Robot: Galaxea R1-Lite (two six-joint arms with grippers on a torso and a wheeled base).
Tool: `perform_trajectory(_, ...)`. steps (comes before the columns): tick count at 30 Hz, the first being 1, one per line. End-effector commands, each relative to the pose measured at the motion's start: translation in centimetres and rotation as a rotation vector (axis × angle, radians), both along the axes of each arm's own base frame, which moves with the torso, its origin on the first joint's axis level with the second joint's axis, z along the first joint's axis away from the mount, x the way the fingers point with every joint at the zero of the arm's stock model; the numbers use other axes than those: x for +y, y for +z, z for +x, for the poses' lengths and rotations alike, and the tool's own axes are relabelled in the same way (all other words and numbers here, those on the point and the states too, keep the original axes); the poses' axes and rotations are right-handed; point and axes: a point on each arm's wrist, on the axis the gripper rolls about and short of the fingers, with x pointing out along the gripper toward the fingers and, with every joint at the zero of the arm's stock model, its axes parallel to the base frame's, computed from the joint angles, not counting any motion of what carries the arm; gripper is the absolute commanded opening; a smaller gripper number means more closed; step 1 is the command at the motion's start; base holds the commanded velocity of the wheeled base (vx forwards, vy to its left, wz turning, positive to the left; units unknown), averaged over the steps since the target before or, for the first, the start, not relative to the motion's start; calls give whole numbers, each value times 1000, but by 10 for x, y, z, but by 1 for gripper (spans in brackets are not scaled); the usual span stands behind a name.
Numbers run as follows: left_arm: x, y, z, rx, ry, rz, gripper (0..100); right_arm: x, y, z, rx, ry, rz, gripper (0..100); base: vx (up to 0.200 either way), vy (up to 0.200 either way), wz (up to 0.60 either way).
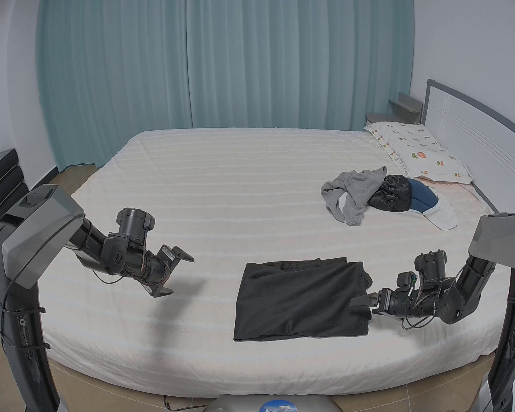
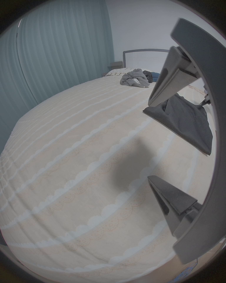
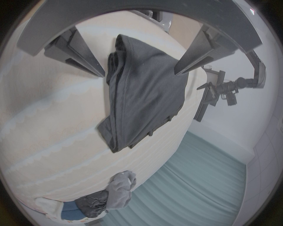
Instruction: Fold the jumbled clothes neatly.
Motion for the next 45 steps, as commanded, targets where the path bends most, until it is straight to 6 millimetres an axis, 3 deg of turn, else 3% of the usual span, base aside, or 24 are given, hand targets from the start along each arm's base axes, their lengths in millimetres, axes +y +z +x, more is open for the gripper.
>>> perform_trajectory(1, 0, -1, 0, 0, 2, 4, 100, 5, 3, -8, -4, 29, -5, 100, -200, 0, 0)
perform_trajectory(13, 0, -2, 0, 1, 0, 5, 100, 6, -5, -2, -11, 41, -21, 100, -17, 0, 0)
perform_trajectory(29, -1, -2, 0, 2, -2, 6, 100, 9, -18, 21, -87, 32, -17, 100, 0, 0, 0)
perform_trajectory(30, -1, -2, 0, 2, -2, 6, 100, 9, -18, 21, -87, 32, -17, 0, 0, 0, 0)
perform_trajectory(45, -1, -2, 0, 2, -2, 6, 100, -14, -20, 9, -79, 0, -92, 0, 0, 0, 0)
